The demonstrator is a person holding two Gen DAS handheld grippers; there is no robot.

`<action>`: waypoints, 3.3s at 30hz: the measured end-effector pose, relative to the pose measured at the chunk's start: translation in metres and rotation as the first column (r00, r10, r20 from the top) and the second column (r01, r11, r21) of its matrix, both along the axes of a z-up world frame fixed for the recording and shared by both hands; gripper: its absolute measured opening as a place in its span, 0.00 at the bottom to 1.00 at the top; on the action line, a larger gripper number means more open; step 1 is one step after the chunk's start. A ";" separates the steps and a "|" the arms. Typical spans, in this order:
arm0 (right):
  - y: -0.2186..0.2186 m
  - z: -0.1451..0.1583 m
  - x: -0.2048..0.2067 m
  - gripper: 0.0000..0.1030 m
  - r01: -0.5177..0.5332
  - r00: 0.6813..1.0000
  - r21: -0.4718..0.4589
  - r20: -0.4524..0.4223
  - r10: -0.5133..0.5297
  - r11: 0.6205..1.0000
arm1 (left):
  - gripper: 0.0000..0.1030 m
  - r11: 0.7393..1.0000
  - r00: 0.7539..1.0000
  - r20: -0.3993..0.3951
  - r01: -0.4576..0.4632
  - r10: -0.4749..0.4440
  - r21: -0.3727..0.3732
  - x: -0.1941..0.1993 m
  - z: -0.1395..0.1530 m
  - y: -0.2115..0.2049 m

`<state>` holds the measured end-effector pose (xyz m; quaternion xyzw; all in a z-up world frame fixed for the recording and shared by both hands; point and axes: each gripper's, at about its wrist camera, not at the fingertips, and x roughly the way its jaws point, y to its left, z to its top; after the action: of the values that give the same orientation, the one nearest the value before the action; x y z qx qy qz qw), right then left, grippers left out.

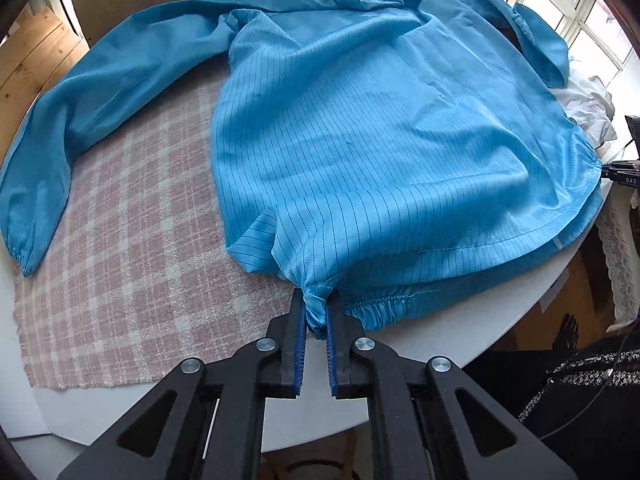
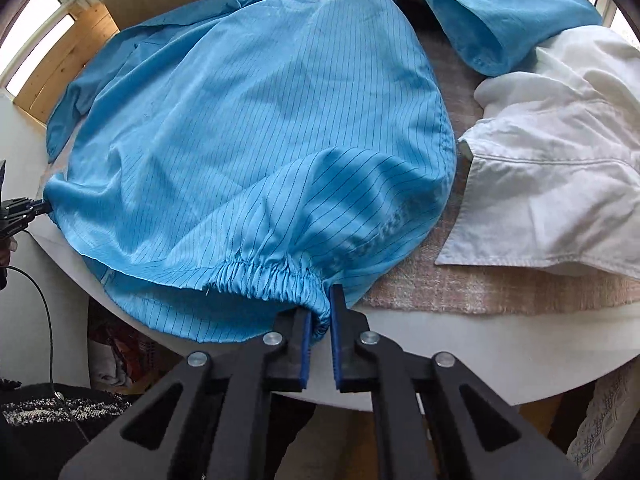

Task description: Fold clothes

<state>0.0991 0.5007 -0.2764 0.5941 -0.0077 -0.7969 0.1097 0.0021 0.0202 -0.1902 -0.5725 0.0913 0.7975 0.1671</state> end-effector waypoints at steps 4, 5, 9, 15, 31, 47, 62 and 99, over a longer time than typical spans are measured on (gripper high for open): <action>0.011 0.021 0.020 0.07 0.013 1.000 0.008 -0.019 -0.012 1.000 | 0.07 0.998 1.000 0.007 0.003 -0.003 0.062 0.026 0.014 -0.006; 0.013 0.025 0.025 0.07 0.024 0.999 -0.002 -0.021 -0.024 1.000 | 0.07 0.997 1.000 0.011 0.007 -0.008 0.079 0.035 0.017 -0.006; 0.015 0.019 0.041 0.07 0.048 0.999 0.023 -0.005 -0.048 0.999 | 0.07 0.995 0.997 0.068 0.042 -0.048 0.094 0.062 0.006 -0.002; 0.011 0.015 0.056 0.07 0.062 0.998 0.025 0.010 -0.062 0.998 | 0.07 0.998 0.995 0.090 0.037 -0.041 0.046 0.077 0.002 -0.003; 0.050 -0.018 0.082 0.07 0.118 0.982 0.162 0.129 -0.140 0.980 | 0.13 0.972 0.935 0.271 0.237 -0.227 -0.003 0.105 -0.039 0.021; 0.015 0.132 0.002 0.45 0.004 0.988 0.200 -0.150 0.027 0.980 | 0.14 0.977 0.976 -0.064 0.206 -0.209 -0.047 -0.087 0.068 0.024; -0.122 0.022 -0.378 0.18 -0.273 0.951 0.074 -0.127 0.281 0.959 | 0.12 0.980 0.979 0.049 0.197 -0.198 0.021 -0.337 -0.007 0.132; -0.121 0.054 -0.507 0.20 -0.144 0.932 -0.092 -0.346 0.104 0.985 | 0.12 0.975 0.958 -0.201 0.216 -0.202 0.048 -0.448 0.033 0.164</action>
<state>-0.4080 0.3800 -0.2225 0.4395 0.0028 -0.8772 0.1935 -0.4460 0.1847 -0.1577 -0.4726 0.1393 0.8303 0.2606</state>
